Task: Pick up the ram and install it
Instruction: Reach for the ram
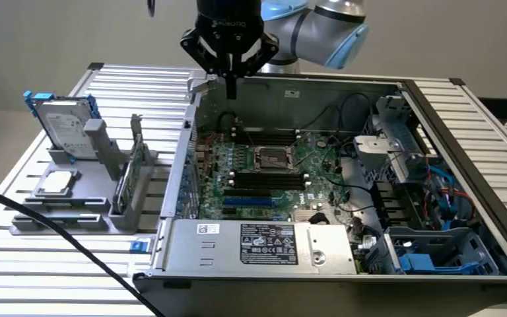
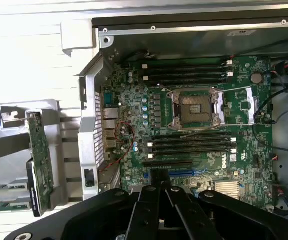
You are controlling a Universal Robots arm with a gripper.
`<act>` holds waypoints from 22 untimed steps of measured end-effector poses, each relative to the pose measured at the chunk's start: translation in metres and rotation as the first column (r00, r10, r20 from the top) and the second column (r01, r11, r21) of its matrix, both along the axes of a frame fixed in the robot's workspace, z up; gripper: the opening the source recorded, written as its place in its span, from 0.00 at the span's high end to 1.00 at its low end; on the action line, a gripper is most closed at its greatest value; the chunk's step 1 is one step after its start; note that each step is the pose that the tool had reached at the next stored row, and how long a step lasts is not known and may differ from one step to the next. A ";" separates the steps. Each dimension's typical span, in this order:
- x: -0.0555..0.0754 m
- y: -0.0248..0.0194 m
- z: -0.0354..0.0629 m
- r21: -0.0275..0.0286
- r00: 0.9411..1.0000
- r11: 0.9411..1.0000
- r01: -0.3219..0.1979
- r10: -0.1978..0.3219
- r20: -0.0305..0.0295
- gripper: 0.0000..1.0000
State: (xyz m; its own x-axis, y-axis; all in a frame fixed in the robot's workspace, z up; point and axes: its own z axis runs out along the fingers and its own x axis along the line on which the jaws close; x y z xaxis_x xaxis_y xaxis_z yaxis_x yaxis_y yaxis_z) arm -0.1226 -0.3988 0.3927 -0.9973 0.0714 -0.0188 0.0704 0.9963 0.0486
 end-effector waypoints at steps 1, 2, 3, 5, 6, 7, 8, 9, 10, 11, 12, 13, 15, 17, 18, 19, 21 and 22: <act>-0.004 0.0000 0.0001 0.000 1.000 1.000 0.000 0.000 0.000 0.89; -0.009 0.0000 -0.0001 0.000 1.000 1.000 0.000 0.000 0.000 0.89; -0.013 0.0000 -0.0001 0.000 1.000 1.000 0.000 0.000 0.000 0.89; -0.022 0.0000 -0.0003 0.000 1.000 1.000 0.000 0.000 0.000 0.89; -0.027 0.0000 -0.0004 0.000 1.000 1.000 0.000 0.000 0.000 0.89; -0.032 0.0000 -0.0006 0.000 1.000 1.000 0.000 0.000 0.000 0.89; -0.036 0.0000 -0.0008 0.000 1.000 1.000 0.000 0.000 0.000 0.89; -0.040 0.0000 -0.0011 0.000 1.000 1.000 0.000 0.000 0.000 0.89; -0.045 0.0000 -0.0015 0.000 1.000 1.000 0.000 0.000 0.000 0.89; -0.050 0.0000 -0.0020 -0.001 1.000 1.000 0.000 0.000 0.000 0.89; -0.054 0.0000 -0.0026 -0.001 1.000 1.000 0.000 0.000 0.000 0.89; -0.059 0.0000 -0.0032 -0.002 1.000 1.000 0.000 0.000 0.000 0.89; -0.068 0.0000 -0.0044 -0.004 1.000 1.000 0.000 0.000 0.000 0.89; -0.077 0.0000 -0.0059 -0.006 1.000 1.000 0.000 0.000 0.000 0.89; -0.081 0.0000 -0.0067 -0.007 1.000 1.000 0.000 0.000 0.000 0.89; -0.086 0.0000 -0.0076 -0.008 1.000 1.000 0.000 0.000 0.000 0.89; -0.095 0.0000 -0.0093 -0.011 1.000 1.000 0.000 0.000 0.000 0.89; -0.100 0.0000 -0.0102 -0.012 1.000 1.000 0.000 0.000 0.000 0.89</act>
State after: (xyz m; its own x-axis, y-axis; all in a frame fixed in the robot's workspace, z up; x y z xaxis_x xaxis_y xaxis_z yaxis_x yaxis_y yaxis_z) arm -0.2223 -0.3988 0.3825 -0.9973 0.0710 -0.0198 0.0703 0.9969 0.0364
